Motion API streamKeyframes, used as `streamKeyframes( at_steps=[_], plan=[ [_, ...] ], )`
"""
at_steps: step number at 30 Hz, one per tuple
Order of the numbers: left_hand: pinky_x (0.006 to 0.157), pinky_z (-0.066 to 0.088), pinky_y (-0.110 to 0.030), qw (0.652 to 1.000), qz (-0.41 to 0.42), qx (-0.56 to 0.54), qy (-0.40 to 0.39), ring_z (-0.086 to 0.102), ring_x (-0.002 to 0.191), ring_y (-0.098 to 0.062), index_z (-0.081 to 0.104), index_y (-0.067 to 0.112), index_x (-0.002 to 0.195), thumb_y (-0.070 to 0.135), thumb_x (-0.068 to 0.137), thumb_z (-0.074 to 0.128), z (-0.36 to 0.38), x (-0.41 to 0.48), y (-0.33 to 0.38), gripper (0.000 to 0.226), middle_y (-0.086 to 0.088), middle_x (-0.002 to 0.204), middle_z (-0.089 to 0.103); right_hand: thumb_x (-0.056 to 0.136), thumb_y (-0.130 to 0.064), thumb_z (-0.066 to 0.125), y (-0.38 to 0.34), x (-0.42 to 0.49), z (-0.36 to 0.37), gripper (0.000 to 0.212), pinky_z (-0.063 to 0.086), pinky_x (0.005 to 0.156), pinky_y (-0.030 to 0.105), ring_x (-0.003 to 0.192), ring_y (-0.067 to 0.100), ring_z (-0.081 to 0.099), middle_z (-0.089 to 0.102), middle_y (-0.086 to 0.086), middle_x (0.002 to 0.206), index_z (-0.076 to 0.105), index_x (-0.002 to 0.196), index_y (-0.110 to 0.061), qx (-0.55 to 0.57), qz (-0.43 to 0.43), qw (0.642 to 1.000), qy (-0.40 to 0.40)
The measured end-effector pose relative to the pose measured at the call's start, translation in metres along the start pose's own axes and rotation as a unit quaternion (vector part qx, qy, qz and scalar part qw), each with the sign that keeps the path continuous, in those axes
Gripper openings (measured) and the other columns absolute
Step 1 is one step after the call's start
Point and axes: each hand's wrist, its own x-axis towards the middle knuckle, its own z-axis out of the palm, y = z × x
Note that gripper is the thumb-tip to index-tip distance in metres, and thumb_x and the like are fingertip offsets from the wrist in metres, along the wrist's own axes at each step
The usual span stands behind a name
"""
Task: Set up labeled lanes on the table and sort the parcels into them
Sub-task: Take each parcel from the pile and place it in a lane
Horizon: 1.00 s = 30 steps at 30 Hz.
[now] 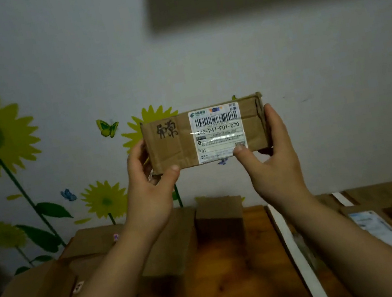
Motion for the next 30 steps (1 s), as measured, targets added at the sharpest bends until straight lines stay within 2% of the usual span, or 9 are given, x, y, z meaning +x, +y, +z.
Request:
streamKeyframes(
  at_steps=[5,7,10,15,17,19,22,26,30],
  plan=[
    [0.080,0.045,-0.006,0.998,0.036,-0.027,-0.037,0.051,0.107,0.011,0.034,0.041,0.131,0.008,0.086,0.062,0.026,-0.021,0.045,0.062,0.031,0.117,0.048,0.086,-0.032,0.067,-0.030,-0.024,-0.059,0.079,0.047,0.100,0.040,0.125,0.005,0.042,0.039,-0.010,0.142,0.018,0.147,-0.044,-0.015,0.004,0.999,0.042],
    [0.077,0.044,-0.004,0.996,0.044,-0.056,-0.055,0.051,0.105,0.013,0.035,0.048,0.123,0.005,0.086,0.061,0.039,-0.030,0.057,0.062,0.030,0.117,0.048,0.086,-0.032,0.066,-0.036,-0.037,-0.080,0.078,0.045,0.097,0.023,0.123,0.000,0.042,0.038,-0.013,0.139,0.019,0.148,-0.040,-0.039,-0.005,0.997,0.065],
    [0.075,0.042,-0.002,0.991,0.036,-0.095,-0.092,0.052,0.102,0.017,0.035,0.044,0.125,0.002,0.086,0.060,0.061,-0.048,0.066,0.062,0.027,0.118,0.048,0.086,-0.026,0.067,-0.043,-0.059,-0.113,0.078,0.042,0.073,0.000,0.111,-0.010,0.043,0.034,-0.019,0.122,0.020,0.148,-0.036,-0.068,0.013,0.992,0.107],
    [0.065,0.040,0.003,0.975,0.010,-0.134,-0.177,0.049,0.094,0.025,0.036,0.048,0.118,0.003,0.086,0.061,0.111,-0.095,0.079,0.061,0.032,0.106,0.048,0.084,-0.031,0.067,-0.047,-0.111,-0.179,0.083,0.040,0.080,0.003,0.106,-0.019,0.041,0.024,-0.039,0.113,0.016,0.149,-0.036,-0.149,0.084,0.974,0.152],
    [0.064,0.038,0.004,0.966,-0.012,-0.146,-0.215,0.047,0.093,0.028,0.036,0.053,0.113,0.007,0.086,0.062,0.137,-0.117,0.089,0.059,0.037,0.102,0.049,0.083,-0.035,0.065,-0.052,-0.133,-0.212,0.083,0.039,0.086,0.007,0.110,-0.011,0.044,0.029,-0.027,0.120,0.015,0.150,-0.037,-0.182,0.113,0.961,0.175],
    [0.064,0.038,0.004,0.954,-0.026,-0.152,-0.258,0.046,0.092,0.029,0.038,0.053,0.115,0.011,0.087,0.062,0.167,-0.137,0.103,0.056,0.042,0.101,0.048,0.085,-0.034,0.066,-0.061,-0.152,-0.249,0.082,0.043,0.098,0.026,0.118,0.003,0.045,0.030,-0.016,0.134,0.016,0.149,-0.039,-0.210,0.131,0.946,0.211],
    [0.073,0.041,-0.003,0.932,-0.045,-0.157,-0.323,0.048,0.097,0.019,0.038,0.043,0.127,0.016,0.087,0.062,0.214,-0.168,0.125,0.054,0.031,0.112,0.045,0.084,-0.032,0.067,-0.069,-0.177,-0.306,0.080,0.043,0.096,0.027,0.119,0.004,0.042,0.032,-0.010,0.144,0.019,0.147,-0.042,-0.236,0.148,0.924,0.264],
    [0.071,0.045,-0.007,0.905,-0.051,-0.158,-0.391,0.048,0.097,0.014,0.036,0.045,0.127,0.022,0.087,0.063,0.279,-0.212,0.156,0.052,0.033,0.109,0.044,0.085,-0.028,0.068,-0.072,-0.210,-0.384,0.078,0.038,0.099,0.028,0.121,0.007,0.040,0.032,-0.014,0.129,0.024,0.149,-0.034,-0.264,0.161,0.902,0.302],
    [0.089,0.042,-0.028,0.890,-0.057,-0.149,-0.427,0.044,0.114,-0.005,0.034,0.044,0.133,0.032,0.085,0.064,0.354,-0.264,0.189,0.057,0.019,0.127,0.044,0.086,-0.031,0.066,-0.070,-0.245,-0.475,0.076,0.038,0.098,0.026,0.117,0.001,0.035,0.030,-0.012,0.136,0.022,0.147,-0.041,-0.274,0.197,0.887,0.315]
  ],
)
